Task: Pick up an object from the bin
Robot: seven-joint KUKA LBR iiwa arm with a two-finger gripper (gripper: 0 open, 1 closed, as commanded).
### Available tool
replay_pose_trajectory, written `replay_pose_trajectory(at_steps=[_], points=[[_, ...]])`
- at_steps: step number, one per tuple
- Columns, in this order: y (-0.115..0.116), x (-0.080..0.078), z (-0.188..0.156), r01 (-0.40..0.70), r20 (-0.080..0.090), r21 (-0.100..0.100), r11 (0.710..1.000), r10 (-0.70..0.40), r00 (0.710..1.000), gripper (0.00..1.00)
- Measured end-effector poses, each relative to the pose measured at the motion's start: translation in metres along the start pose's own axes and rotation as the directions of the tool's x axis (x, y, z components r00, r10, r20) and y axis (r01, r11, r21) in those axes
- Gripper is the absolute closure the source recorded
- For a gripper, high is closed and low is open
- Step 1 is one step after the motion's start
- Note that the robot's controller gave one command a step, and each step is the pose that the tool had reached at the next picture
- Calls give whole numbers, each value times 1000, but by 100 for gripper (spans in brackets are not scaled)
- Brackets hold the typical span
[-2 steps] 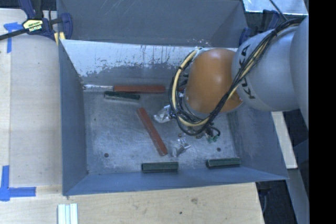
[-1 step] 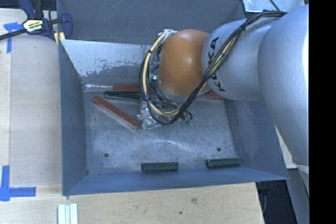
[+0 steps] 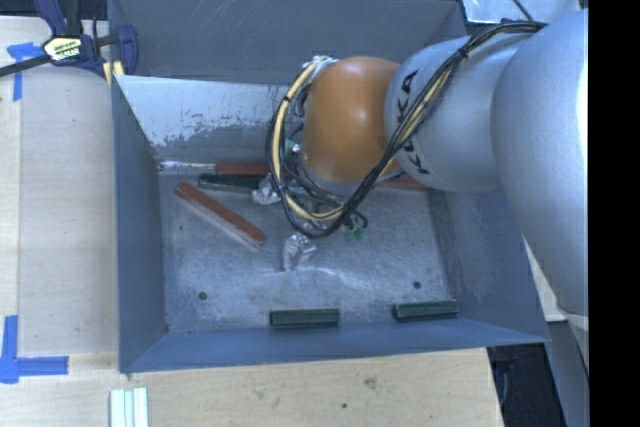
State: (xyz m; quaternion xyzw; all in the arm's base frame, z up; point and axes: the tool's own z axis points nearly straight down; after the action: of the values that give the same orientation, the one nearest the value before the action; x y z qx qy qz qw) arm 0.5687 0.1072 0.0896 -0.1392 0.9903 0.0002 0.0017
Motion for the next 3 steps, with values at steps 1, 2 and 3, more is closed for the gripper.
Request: replay_pose_trajectory(at_steps=[1,2,3], points=[[0,0,0,0,0,0,1000,0,1000,0],[82,-51,12,43,22,-1,999,-43,999,100],[82,-51,12,43,22,-1,999,-43,999,100]])
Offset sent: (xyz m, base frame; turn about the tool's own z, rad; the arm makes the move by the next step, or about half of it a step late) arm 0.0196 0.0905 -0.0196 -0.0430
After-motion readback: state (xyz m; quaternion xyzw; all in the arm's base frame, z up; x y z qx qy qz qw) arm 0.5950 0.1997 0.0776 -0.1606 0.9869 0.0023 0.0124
